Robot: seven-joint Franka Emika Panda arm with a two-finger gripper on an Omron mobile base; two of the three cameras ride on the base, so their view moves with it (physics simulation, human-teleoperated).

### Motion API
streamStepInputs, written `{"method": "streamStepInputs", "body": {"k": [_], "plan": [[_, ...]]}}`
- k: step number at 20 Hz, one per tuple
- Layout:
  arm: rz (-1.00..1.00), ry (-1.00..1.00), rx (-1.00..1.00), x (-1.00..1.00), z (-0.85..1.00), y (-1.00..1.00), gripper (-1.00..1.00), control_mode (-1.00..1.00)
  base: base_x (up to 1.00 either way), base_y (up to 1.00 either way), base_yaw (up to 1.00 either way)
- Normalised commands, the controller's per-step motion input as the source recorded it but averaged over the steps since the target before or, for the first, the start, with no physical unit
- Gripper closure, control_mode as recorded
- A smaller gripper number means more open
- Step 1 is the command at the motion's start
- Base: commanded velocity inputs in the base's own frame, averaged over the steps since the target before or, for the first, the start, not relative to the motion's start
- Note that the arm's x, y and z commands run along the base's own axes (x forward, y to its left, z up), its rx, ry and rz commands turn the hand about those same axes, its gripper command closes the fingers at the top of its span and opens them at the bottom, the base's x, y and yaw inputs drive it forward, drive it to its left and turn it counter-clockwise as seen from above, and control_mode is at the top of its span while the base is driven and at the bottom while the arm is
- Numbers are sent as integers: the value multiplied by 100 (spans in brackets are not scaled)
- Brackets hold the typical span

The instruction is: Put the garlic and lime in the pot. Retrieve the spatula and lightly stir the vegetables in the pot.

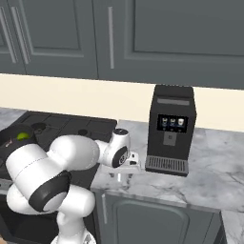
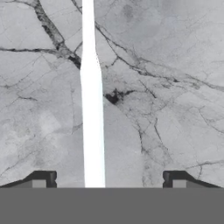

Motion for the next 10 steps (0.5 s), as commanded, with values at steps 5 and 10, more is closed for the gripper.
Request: {"method": "streamStepInputs", "body": {"k": [5,10], "plan": [[0,0,0,0,-8,0,100,-100,0,0,0],[0,2,0,0,-1,0,100,-100,0,0,0]]}}
